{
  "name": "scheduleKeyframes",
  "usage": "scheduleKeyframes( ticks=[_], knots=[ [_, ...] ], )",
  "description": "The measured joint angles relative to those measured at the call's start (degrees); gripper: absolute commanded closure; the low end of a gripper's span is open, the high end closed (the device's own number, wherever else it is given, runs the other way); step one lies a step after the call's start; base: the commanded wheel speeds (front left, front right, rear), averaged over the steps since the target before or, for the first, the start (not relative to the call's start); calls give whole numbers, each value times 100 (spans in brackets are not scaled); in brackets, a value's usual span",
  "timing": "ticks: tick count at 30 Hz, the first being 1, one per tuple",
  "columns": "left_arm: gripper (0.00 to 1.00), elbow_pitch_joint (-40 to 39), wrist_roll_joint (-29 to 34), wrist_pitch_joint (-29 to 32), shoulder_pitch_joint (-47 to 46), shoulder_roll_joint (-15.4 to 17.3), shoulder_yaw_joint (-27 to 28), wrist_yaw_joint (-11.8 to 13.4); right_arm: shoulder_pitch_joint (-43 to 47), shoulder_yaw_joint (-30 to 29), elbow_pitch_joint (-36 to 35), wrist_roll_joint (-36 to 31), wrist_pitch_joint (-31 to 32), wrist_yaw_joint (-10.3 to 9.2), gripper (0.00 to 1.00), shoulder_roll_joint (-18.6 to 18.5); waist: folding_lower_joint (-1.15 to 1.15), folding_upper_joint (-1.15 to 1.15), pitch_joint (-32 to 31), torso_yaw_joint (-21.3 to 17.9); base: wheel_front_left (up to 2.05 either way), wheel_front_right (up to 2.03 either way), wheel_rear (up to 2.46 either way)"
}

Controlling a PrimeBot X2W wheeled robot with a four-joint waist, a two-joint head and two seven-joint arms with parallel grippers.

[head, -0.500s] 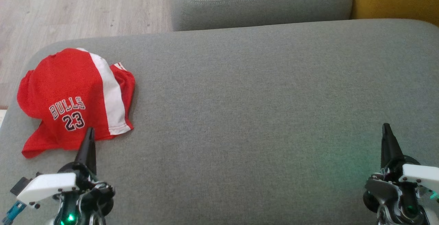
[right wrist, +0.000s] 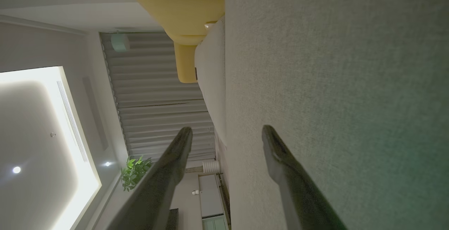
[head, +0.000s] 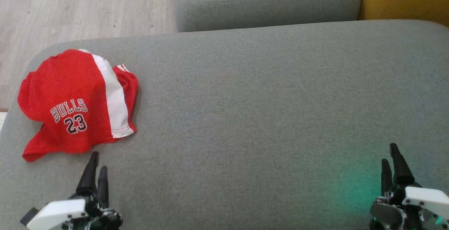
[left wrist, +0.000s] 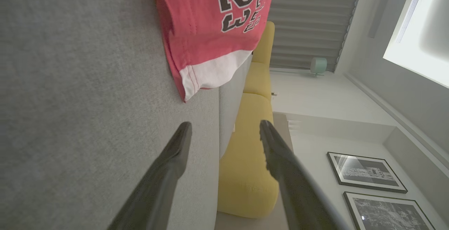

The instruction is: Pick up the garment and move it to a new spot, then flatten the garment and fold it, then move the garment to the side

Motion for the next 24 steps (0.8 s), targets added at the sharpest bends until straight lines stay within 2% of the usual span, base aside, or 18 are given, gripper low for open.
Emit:
scheduleKeyframes(
  ticks=[13,24],
  knots=[
    [0,-121,194,-220,-38,1,25,-1,-19,25,-110,-516,-214,0,0,0,0,0,1,15,0,0,0],
    [0,-335,823,-398,-53,2,266,-2,-92,23,-360,-1616,-396,1,0,0,0,0,8,38,0,0,0]
  ],
)
